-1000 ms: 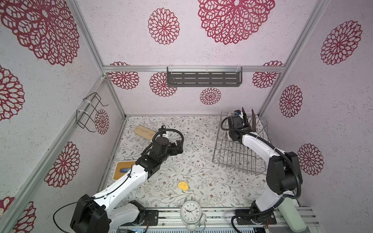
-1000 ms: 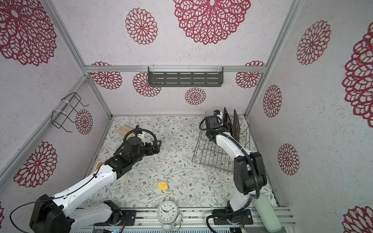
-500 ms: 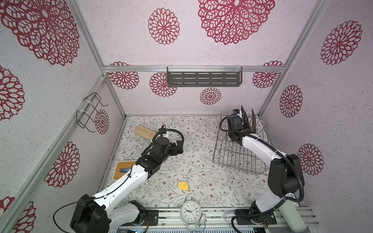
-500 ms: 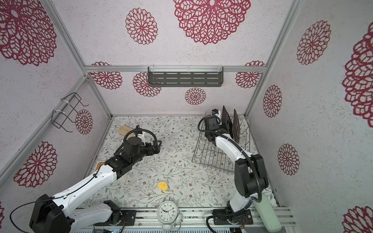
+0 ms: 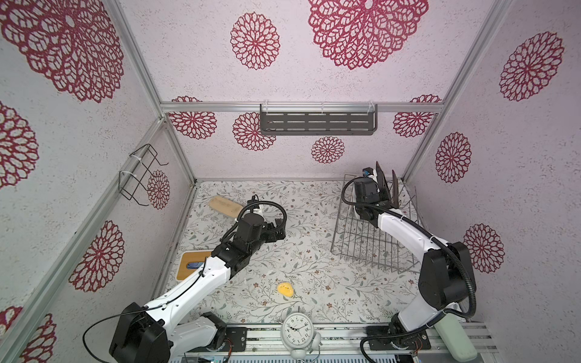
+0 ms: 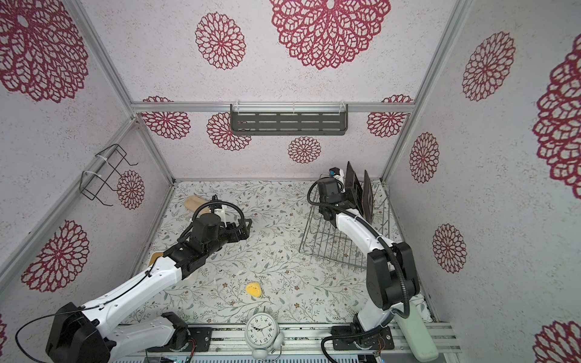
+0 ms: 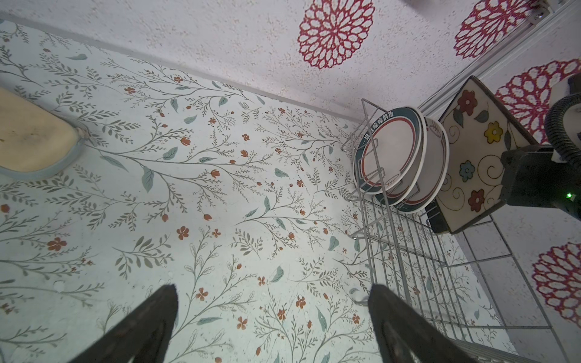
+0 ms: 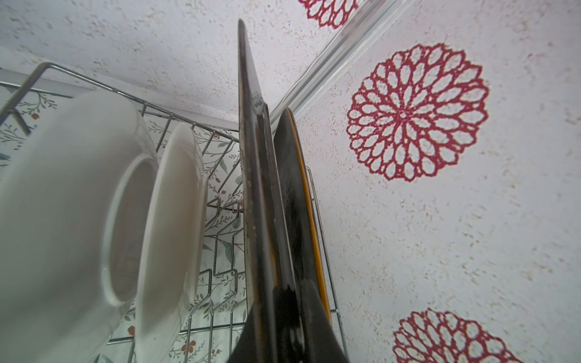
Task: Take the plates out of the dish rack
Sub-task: 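Close the right gripper on the flowered plate and lift it up from the rack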
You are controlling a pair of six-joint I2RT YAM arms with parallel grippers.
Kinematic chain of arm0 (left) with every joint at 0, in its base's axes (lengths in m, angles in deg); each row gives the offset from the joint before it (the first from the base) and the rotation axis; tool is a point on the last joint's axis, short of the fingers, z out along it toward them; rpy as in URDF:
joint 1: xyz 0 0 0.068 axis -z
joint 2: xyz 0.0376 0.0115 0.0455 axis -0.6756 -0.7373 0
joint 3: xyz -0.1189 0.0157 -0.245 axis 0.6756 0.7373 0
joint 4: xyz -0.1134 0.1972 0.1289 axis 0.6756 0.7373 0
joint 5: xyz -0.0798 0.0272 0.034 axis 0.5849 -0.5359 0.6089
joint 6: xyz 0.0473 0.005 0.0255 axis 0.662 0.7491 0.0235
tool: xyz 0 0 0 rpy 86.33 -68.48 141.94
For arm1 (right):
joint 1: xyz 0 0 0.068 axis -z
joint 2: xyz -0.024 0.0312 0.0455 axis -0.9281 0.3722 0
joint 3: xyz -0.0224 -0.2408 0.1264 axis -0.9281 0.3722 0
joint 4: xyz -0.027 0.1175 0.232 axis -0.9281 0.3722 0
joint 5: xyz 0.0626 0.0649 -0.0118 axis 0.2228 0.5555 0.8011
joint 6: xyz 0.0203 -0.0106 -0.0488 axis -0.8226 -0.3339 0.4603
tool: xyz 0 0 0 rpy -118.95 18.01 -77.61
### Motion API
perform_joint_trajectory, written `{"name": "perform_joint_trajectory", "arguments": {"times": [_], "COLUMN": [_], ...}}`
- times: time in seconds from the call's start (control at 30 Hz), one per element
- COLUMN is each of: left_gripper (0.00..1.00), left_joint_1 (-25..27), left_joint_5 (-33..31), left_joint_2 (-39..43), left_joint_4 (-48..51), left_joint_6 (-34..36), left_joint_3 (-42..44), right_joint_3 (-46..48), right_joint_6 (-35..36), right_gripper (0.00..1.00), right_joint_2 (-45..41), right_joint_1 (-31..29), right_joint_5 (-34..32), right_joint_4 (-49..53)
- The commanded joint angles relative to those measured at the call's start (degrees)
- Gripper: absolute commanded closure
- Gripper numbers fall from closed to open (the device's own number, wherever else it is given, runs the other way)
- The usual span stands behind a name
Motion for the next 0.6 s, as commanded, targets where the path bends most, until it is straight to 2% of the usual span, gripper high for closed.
{"name": "perform_joint_trajectory", "arguments": {"times": [0.0, 0.57], "left_gripper": [0.01, 0.01], "left_joint_1": [0.56, 1.09], "left_joint_5": [-0.9, -0.52], "left_joint_2": [0.14, -0.52], "left_joint_4": [-0.53, -0.56], "left_joint_6": [0.64, 0.74], "left_joint_3": [0.27, -0.87], "right_joint_3": [-1.93, -3.23], "right_joint_6": [2.35, 4.8], "right_gripper": [1.0, 1.0], "right_joint_2": [-6.39, -7.4], "right_joint_1": [-0.76, -2.65], "right_joint_5": [-8.42, -8.51], "right_joint_4": [-10.66, -12.95]}}
